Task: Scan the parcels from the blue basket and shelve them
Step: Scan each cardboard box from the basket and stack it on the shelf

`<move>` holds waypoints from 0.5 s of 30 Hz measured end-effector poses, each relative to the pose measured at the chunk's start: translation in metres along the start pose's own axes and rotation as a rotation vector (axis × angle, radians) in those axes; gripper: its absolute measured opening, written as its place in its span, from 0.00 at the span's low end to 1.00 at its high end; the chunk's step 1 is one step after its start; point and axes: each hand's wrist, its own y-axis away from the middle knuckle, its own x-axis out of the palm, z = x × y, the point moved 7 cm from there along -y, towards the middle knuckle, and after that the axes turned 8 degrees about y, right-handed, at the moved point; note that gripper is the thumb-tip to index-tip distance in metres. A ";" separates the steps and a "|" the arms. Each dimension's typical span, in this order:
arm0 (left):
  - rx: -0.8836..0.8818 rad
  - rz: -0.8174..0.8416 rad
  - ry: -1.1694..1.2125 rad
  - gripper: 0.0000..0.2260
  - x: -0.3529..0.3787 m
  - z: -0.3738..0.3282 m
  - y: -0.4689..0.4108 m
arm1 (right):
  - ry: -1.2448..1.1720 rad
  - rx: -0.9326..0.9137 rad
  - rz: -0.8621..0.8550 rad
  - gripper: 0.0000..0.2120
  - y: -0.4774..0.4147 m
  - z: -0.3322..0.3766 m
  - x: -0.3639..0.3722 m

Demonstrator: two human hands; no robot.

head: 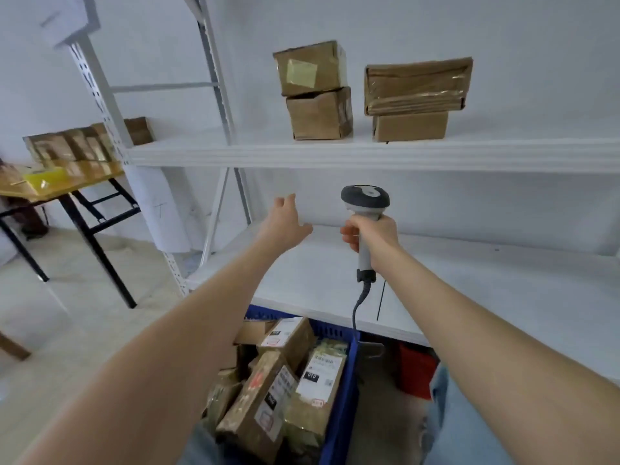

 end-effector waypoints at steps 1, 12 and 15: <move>-0.020 0.024 -0.013 0.34 0.008 0.016 0.007 | 0.022 0.035 0.013 0.03 0.002 -0.017 0.008; -0.329 0.270 -0.023 0.33 0.103 0.167 0.061 | 0.138 0.370 0.126 0.02 0.013 -0.176 0.067; -0.377 0.321 -0.017 0.32 0.129 0.191 0.067 | 0.151 0.428 0.136 0.03 0.011 -0.203 0.072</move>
